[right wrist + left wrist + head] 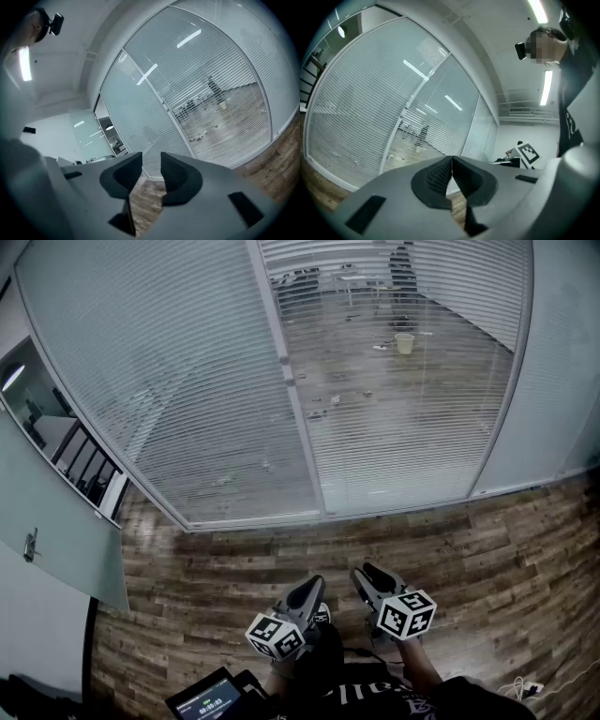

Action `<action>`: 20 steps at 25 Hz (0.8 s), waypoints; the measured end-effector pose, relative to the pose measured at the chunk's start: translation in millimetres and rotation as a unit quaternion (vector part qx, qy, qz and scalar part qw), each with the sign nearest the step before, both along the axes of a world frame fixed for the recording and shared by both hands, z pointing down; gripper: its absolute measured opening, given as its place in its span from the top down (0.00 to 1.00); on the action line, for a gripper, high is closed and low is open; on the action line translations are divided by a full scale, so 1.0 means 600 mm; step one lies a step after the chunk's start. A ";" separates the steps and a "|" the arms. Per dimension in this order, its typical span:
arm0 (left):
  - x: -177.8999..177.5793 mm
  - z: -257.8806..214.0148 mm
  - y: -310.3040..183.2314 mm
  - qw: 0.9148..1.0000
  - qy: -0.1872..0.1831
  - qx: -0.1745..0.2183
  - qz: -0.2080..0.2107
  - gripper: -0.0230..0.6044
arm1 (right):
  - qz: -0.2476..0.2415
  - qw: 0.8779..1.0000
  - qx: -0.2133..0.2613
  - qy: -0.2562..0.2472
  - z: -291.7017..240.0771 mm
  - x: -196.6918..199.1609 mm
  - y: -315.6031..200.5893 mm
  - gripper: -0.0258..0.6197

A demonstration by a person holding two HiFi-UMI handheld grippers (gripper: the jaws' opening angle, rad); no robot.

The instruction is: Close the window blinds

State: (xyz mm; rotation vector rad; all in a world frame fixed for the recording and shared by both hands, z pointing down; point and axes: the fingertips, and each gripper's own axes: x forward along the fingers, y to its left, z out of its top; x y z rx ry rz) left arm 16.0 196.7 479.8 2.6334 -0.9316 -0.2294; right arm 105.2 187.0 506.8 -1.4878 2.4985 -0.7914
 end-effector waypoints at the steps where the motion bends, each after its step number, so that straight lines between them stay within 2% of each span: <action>1: -0.001 0.001 -0.023 1.000 -0.004 0.002 0.000 0.96 | -0.001 1.000 0.000 0.001 0.000 -0.002 -0.022 0.75; 7: -0.021 -0.015 -0.176 0.999 -0.006 0.031 0.023 0.96 | 0.006 1.000 0.003 0.003 -0.017 -0.032 -0.172 0.75; 12: -0.066 -0.029 -0.332 0.998 -0.014 0.044 0.031 0.96 | 0.008 1.000 0.009 0.005 -0.033 -0.085 -0.325 0.75; 16: -0.097 -0.035 -0.441 0.996 -0.030 0.066 0.054 0.96 | 0.015 1.000 0.010 0.007 -0.034 -0.125 -0.433 0.75; 20: -0.098 -0.027 -0.523 0.996 -0.041 0.046 0.065 0.96 | 0.023 1.000 -0.001 0.017 -0.025 -0.131 -0.506 0.75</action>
